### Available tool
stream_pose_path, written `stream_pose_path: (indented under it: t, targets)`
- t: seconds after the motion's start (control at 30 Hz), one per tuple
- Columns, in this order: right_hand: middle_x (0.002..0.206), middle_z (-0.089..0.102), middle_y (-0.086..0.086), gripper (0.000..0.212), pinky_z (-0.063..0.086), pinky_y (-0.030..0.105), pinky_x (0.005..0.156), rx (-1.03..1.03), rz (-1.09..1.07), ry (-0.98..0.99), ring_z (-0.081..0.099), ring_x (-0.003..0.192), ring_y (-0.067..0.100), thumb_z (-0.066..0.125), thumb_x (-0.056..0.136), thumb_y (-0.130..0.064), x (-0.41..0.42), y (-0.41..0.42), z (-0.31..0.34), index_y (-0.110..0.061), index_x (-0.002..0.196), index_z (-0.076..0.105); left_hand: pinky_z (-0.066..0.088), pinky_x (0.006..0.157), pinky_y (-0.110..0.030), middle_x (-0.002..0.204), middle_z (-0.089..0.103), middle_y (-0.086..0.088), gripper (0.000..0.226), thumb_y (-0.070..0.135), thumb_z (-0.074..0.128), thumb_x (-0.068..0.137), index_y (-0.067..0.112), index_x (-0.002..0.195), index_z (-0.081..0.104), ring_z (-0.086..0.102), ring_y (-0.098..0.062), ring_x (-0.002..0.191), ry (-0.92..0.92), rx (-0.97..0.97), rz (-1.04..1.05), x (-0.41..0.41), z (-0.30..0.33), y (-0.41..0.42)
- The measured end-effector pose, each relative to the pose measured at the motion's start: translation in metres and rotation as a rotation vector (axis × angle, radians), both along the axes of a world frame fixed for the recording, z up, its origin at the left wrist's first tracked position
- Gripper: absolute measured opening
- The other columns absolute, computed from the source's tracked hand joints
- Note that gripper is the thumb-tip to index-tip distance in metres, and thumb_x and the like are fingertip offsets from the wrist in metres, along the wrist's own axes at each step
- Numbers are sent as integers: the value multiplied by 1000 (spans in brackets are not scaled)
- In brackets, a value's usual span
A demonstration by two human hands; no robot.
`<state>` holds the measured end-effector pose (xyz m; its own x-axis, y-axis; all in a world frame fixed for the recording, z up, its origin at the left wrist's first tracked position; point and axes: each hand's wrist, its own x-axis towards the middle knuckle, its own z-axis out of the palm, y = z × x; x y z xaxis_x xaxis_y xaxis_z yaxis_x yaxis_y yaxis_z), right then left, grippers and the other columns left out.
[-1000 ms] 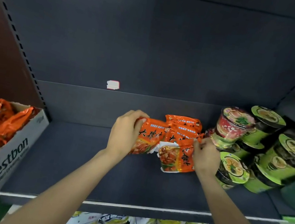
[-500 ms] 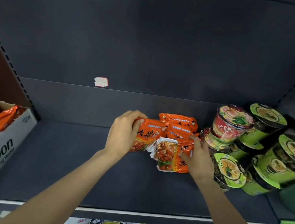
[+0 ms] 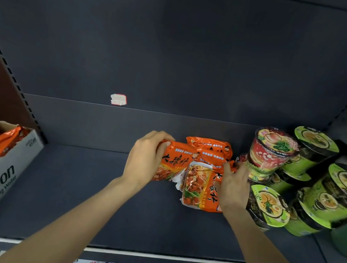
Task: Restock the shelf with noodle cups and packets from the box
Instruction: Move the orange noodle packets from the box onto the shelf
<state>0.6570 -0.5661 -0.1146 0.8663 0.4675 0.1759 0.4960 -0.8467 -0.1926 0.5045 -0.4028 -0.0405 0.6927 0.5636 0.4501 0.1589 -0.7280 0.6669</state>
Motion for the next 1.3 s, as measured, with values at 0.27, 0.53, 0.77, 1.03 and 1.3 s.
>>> stream_pose_path:
  t: [0.27,0.53,0.77,1.03,1.3]
  targets:
    - [132,46,-5,65,37,31,100,473,421,174,39,123,12,70,82,-33,-33,-14,56,-28,138,38,46,80,-18,97,61,10,16,16,51,96,23,99,65,56,-3,92,59,-13,-266,1,15,-11]
    - [103,64,-3,27,49,33,82,541,339,260,60,95,15,71,82,-23,-43,-36,47,-15,106,61,46,92,-22,112,58,11,42,23,67,86,32,125,51,55,-1,106,112,-237,-383,11,4,-43]
    - [101,66,1,25,49,32,78,560,138,386,61,94,17,66,86,-21,-47,-54,17,-14,108,56,46,93,-36,117,54,-1,55,16,72,80,29,127,47,55,-16,103,433,-150,-279,9,-49,-32]
    - [135,35,3,79,51,42,88,439,129,202,43,122,19,68,83,-9,-49,-56,1,-32,143,23,45,97,-34,120,49,-7,44,5,63,86,19,127,55,51,-22,110,483,-93,-356,31,-59,-43]
    - [129,47,12,63,39,43,104,27,172,-84,41,124,32,77,73,-15,-24,-45,-17,-15,129,49,50,89,-40,128,45,-3,45,15,62,88,25,130,49,50,-22,112,514,68,-283,60,-71,-53]
